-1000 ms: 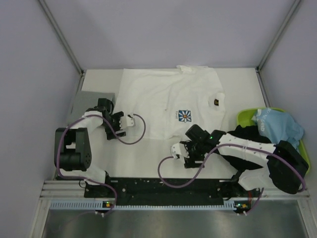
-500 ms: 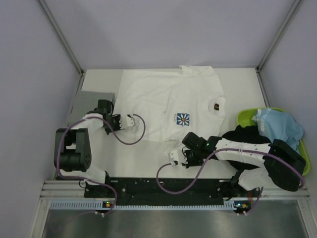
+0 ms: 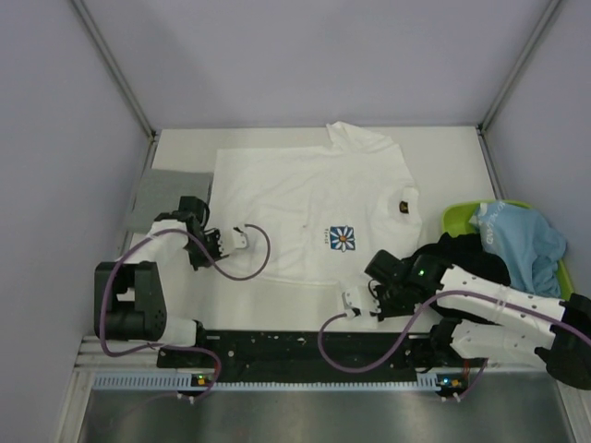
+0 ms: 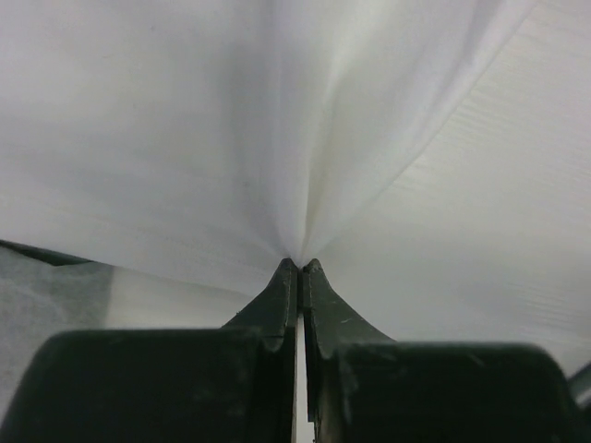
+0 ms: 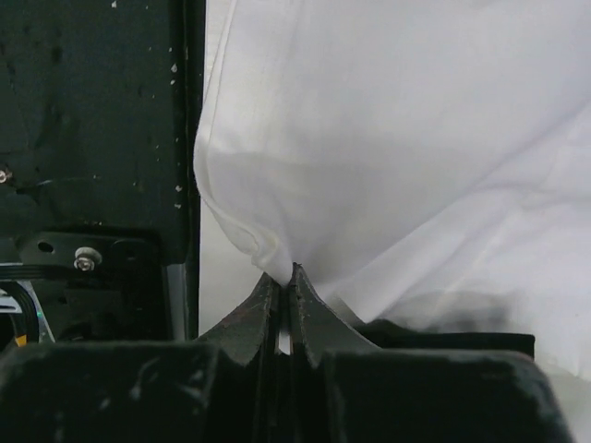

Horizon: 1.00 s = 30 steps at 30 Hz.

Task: Fold and stack the t-shirts
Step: Grap the side of the flattened tshirt closest away from the robot with both arms

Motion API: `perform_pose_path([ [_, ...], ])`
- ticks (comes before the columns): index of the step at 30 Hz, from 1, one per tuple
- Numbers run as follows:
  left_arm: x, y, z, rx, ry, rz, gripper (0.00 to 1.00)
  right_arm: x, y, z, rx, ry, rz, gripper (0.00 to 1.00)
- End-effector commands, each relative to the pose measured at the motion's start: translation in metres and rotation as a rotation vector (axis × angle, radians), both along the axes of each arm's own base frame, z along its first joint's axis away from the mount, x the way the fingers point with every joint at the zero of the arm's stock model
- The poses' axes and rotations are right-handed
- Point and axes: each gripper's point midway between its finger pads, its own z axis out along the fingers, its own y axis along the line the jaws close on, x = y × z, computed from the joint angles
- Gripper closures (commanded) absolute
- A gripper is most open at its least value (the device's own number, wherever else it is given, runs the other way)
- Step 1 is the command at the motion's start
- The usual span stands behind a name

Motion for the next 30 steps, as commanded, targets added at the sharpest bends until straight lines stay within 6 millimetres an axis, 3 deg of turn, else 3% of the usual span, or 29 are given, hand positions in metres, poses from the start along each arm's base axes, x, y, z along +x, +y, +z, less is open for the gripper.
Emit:
perform_pose_path([
  [1, -0.038, -0.009, 0.02, -0.054, 0.145, 0.032, 1.0, -0.004, -0.017, 0.011, -0.025, 0.015, 0.007, 1.0],
  [6, -0.048, -0.023, 0.035, -0.136, 0.179, 0.074, 1.0, 0.005, -0.017, 0.018, 0.016, 0.011, -0.01, 1.0],
  [9, -0.04, -0.025, 0.037, -0.148, 0.166, 0.103, 1.0, 0.028, -0.007, 0.034, 0.108, -0.049, -0.071, 1.0],
  [11, -0.025, -0.023, 0.043, -0.139, 0.131, 0.135, 1.0, 0.048, 0.002, 0.049, 0.183, -0.108, -0.092, 1.0],
  [17, 0.025, -0.023, 0.07, -0.154, 0.023, 0.206, 1.0, 0.136, 0.036, 0.098, 0.441, -0.334, -0.184, 1.0],
  [22, 0.051, -0.019, 0.068, -0.108, -0.023, 0.186, 1.0, 0.212, 0.032, 0.115, 0.519, -0.472, -0.271, 1.0],
  [30, 0.114, -0.004, 0.071, -0.042, -0.09, 0.277, 1.0, 0.301, 0.005, 0.141, 0.537, -0.628, -0.308, 1.0],
])
